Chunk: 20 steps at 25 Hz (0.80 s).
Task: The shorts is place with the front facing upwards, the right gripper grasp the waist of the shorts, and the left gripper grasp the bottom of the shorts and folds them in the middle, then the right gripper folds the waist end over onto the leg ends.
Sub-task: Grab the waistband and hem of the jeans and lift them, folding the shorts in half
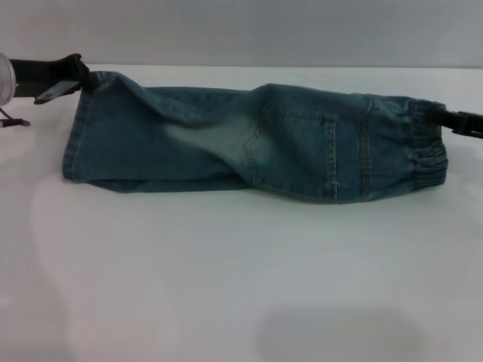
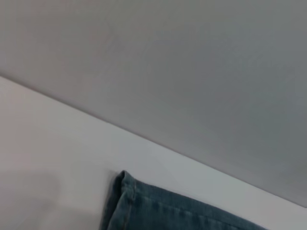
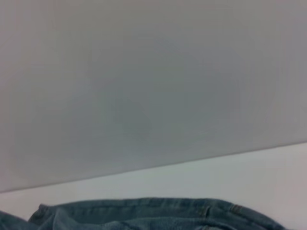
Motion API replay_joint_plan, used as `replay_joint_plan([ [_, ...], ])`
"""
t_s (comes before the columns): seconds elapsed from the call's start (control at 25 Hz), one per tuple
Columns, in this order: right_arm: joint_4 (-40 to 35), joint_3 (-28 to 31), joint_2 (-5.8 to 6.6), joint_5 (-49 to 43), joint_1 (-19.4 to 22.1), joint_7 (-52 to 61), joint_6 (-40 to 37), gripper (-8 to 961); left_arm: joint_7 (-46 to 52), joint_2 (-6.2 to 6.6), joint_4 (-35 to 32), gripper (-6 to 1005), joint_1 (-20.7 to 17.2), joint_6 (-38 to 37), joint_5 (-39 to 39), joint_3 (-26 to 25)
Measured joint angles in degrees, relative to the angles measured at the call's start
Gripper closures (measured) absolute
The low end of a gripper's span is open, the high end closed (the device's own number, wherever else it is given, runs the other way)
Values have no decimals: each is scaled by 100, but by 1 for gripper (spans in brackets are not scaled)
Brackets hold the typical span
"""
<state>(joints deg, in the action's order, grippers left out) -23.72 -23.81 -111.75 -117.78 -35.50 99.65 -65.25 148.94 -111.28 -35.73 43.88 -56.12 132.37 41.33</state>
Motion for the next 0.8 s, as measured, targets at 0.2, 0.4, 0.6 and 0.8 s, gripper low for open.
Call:
replay_joint_plan([
  [0.2,30,-8,-19,87,-3,3,236,950,-2,-9,5,951,33,107,5,51],
  [0.4,85,-11,-21,95,-41,-4,271,950,-9,-14,5,950,46,174,9,70],
  [0.6,89,-10,-21,98,-73,-6,272,951,-17,-19,5,948,50,251,9,175],
  [0.8,100,-65,-21,98,-120,-35,235,950,-42,-18,-6,947,58,295,-10,209],
])
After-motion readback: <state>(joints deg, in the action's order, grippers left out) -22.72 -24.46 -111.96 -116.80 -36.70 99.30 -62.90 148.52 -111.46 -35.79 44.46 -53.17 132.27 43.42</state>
